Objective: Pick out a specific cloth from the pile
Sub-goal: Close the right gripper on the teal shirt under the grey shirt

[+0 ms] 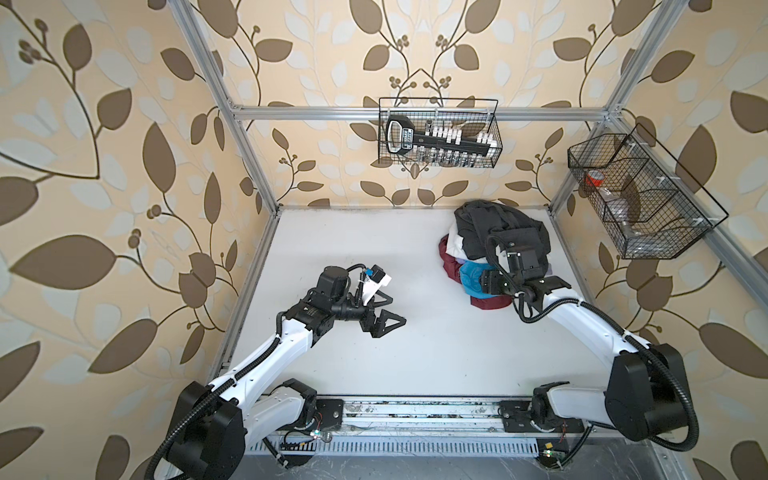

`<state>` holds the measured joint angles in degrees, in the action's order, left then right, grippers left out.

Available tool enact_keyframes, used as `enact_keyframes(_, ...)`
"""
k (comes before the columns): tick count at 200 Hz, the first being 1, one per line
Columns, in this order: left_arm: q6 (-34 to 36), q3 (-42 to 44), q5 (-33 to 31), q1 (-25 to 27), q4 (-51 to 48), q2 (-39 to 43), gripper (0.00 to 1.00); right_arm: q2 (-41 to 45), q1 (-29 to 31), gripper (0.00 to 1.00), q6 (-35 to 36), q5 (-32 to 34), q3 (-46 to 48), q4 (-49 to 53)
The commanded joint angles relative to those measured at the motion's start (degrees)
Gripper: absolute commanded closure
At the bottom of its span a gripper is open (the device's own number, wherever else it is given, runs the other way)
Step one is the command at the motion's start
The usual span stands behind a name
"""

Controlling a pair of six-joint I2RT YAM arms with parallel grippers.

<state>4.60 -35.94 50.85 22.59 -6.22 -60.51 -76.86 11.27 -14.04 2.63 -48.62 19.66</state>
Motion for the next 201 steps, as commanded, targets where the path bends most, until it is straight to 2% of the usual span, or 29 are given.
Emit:
enact_keyframes(1, 1.73, -2.77, 1.36, 0.53, -0.45, -0.13, 0.01, -3.01, 0.33, 0.17, 0.52, 1.92, -2.67, -0.44)
enact_keyframes(21, 1.85, -2.86, 1.36, 0.57, -0.77, -0.38, 0.01, -6.88, 0.33, 0.17, 0.53, 4.04, -4.28, -0.81)
enact_keyframes(34, 1.94, -2.90, 1.61, 0.61, -0.90, -0.48, 0.01, -9.35, 0.34, 0.21, 0.53, 4.45, -5.36, -1.46)
enact_keyframes(73, 2.43, -3.24, 1.46, 0.61, -1.58, -1.10, 0.01, -14.68, 0.76, 0.57, 0.16, 3.99, -7.98, -1.34)
enact_keyframes(109, 2.79, -3.43, 1.36, 0.61, -1.95, -1.71, 0.01, -15.11, 1.04, 0.82, 0.02, 4.22, -7.36, -1.96)
enact_keyframes(131, 2.93, -3.61, 1.36, 0.61, -2.21, -1.89, 0.01, -14.69, 1.12, 1.00, -0.01, 4.61, -7.28, -1.92)
enact_keyframes(201, 2.94, -3.61, 1.44, 0.70, -2.33, -1.19, 0.01, -2.72, 2.08, 1.00, 1.29, 8.81, -7.19, -0.82)
